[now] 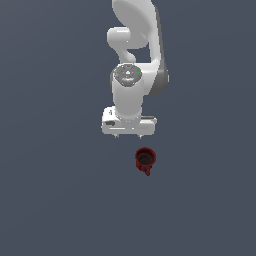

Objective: Pick up the object and move it to a goal position.

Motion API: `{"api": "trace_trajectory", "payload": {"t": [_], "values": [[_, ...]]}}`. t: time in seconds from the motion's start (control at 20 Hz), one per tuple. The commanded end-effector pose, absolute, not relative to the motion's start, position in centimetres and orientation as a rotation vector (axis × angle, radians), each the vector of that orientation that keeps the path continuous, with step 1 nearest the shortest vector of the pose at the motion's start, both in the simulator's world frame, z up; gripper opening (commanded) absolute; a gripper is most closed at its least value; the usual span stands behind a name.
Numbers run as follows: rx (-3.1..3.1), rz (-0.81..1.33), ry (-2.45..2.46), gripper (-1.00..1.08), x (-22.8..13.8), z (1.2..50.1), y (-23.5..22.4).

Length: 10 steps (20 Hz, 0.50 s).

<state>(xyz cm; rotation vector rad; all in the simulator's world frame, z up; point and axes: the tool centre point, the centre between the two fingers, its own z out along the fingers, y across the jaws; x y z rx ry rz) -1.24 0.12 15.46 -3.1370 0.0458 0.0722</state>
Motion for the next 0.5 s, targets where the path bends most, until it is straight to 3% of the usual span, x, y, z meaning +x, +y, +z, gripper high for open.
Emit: {"api": "trace_trajectory", "payload": {"t": [0.0,0.45], "values": [[-3.137,0.072,0.046,0.28,-1.24,15.46,0.11],[-3.141,0.070,0.026,0.28,-1.12,15.69,-0.20]]}}
